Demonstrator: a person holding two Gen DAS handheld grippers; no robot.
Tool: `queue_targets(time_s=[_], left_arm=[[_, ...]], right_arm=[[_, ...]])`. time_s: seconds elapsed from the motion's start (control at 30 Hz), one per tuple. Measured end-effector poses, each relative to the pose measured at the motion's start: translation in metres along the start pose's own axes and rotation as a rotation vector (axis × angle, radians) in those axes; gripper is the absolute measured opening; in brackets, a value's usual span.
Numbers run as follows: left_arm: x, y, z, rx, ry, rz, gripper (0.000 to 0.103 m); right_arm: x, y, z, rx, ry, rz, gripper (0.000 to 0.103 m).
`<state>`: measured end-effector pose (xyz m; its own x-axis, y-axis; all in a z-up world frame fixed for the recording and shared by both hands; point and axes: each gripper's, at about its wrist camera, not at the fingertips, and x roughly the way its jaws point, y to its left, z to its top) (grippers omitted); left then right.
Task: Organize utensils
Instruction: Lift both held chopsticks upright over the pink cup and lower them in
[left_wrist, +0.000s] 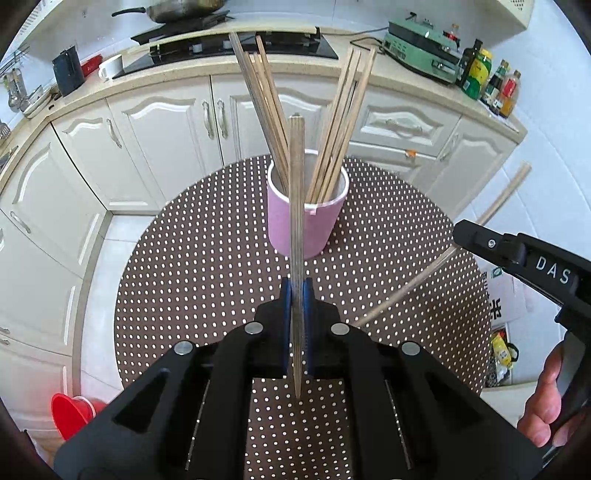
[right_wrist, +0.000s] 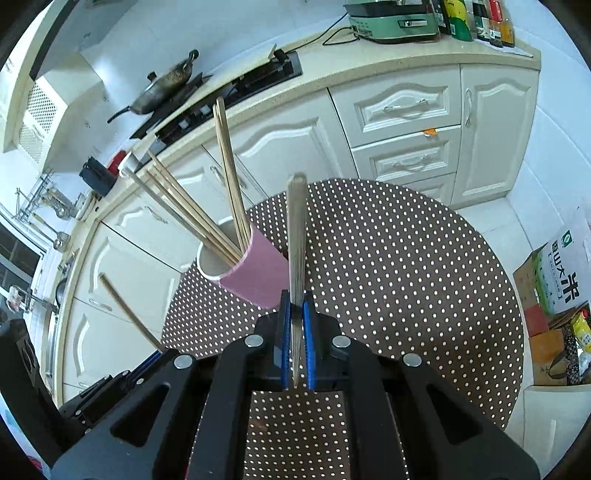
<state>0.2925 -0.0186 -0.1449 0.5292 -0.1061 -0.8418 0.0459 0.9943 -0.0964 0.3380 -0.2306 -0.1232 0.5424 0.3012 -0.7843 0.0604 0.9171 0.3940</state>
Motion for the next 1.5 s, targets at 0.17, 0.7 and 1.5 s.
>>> queue_targets(time_s=[0.17, 0.7, 1.5], left_arm=[[-0.012, 0.000, 0.011, 0.008, -0.047, 0.014, 0.006], [-0.070, 0.023, 0.062, -0.055, -0.176, -0.019, 0.006], [-0.083, 0.024, 0.128, -0.056, -0.237, -0.052, 0.007]], right_arm=[[-0.012, 0.008, 0.012, -0.045, -0.048, 0.002, 0.005], [-0.049, 0.047, 0.058, -0.139, -0.142, 0.065, 0.005], [-0.038, 0.092, 0.098, -0.254, -0.165, 0.148, 0.005]])
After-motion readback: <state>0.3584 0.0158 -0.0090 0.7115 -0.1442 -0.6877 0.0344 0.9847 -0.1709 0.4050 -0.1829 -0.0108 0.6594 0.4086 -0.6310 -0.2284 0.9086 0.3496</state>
